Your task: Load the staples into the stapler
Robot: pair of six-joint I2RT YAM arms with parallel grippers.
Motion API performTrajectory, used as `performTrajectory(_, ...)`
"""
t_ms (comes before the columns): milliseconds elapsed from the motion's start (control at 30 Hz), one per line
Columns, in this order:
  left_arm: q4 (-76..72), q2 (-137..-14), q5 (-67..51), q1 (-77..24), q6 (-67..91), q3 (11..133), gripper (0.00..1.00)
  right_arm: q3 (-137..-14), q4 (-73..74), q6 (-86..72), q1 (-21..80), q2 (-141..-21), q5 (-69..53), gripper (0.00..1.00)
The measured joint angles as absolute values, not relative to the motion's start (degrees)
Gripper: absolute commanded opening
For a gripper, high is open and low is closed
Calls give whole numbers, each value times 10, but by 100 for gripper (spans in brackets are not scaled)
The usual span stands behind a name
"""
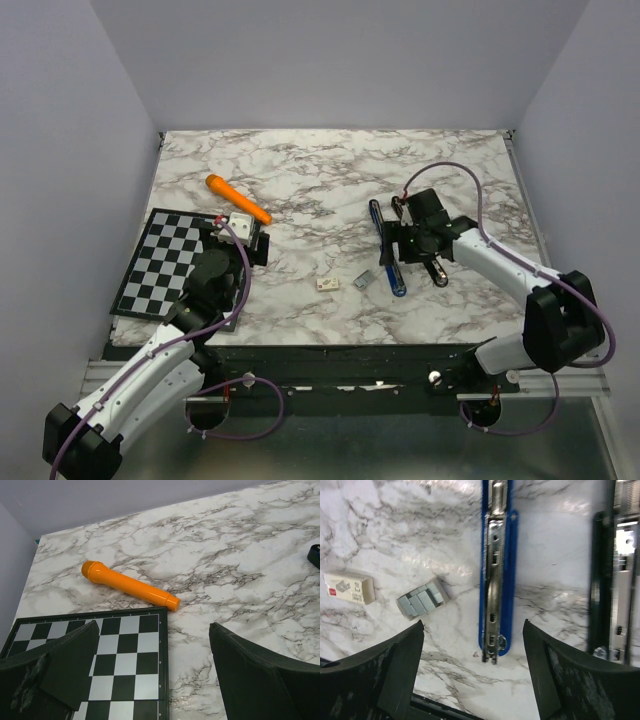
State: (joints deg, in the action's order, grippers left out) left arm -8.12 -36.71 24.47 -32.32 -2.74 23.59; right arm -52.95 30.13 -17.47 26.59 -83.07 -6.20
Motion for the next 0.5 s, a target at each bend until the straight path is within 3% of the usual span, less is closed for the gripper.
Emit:
performTrajectory(233, -81, -371, 245, -323, -32, 236, 99, -543, 330, -191, 186, -776, 18, 97)
performTrajectory(500, -81, -369, 245, -323, -36, 236, 99, -527, 331, -194, 107, -784, 44, 96)
